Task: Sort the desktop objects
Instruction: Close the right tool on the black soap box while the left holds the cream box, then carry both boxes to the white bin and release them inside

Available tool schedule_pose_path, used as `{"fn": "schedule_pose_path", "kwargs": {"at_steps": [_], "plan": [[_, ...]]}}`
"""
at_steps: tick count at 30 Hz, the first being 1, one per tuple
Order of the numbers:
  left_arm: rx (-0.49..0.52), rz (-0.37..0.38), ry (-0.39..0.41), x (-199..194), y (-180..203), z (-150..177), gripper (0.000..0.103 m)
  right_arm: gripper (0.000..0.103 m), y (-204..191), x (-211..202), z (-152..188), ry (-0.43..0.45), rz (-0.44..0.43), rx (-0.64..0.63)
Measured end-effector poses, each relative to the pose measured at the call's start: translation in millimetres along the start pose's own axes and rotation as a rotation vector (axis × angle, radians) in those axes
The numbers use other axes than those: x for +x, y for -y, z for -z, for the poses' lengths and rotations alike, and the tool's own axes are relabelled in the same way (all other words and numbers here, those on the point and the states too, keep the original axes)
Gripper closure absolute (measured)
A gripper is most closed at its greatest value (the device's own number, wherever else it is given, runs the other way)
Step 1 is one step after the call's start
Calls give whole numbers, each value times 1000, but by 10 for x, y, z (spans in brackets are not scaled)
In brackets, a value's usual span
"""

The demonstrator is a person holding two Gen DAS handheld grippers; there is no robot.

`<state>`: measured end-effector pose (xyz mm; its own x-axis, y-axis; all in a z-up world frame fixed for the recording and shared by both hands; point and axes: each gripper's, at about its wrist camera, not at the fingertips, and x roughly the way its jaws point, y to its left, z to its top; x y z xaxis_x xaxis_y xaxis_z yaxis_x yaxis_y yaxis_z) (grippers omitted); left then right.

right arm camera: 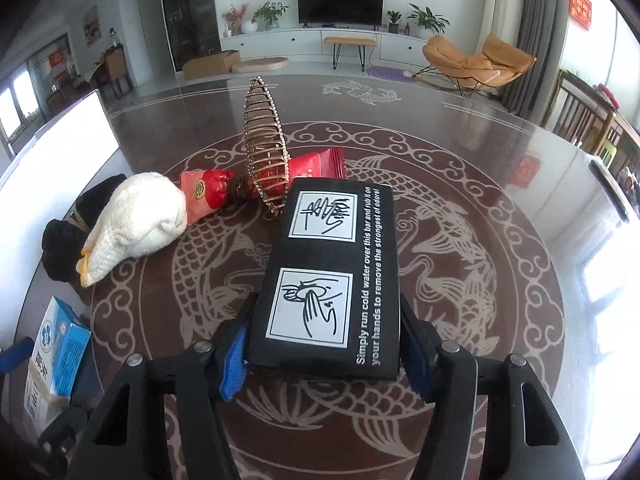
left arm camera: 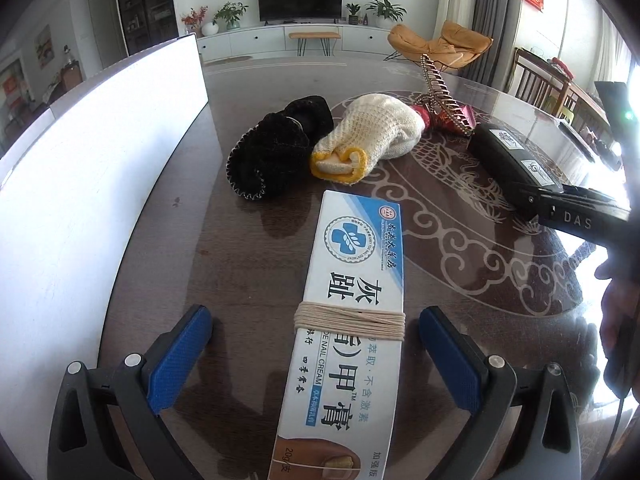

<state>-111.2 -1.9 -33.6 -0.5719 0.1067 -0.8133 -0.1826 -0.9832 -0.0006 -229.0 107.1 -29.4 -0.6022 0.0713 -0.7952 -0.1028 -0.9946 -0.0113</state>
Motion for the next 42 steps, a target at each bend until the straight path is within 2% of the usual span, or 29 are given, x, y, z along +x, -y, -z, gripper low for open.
{"fn": "schedule_pose_path", "kwargs": {"at_steps": [4,7,8,9,10,42], "plan": [[0,-1,0,5,0,-11,0,43,72,-314,422,17,-45,-76],[-1,0,0,5,0,-10,0,40,91,-471,684,17,-47,-84],[-1,-1,-1,9,-4,-17,0,25,103,-464,731,6,-43,-78],[-1,-1,-1,7,-1,-16,0,5,105,-435,754,-14,-37,-70],[-1,-1,-1,6,2,-15,0,0,122,-412,760,-27,-33,-61],[-1,0,0,17,1,-23,0,0,168,-376,801,-32,-40,-49]]}}
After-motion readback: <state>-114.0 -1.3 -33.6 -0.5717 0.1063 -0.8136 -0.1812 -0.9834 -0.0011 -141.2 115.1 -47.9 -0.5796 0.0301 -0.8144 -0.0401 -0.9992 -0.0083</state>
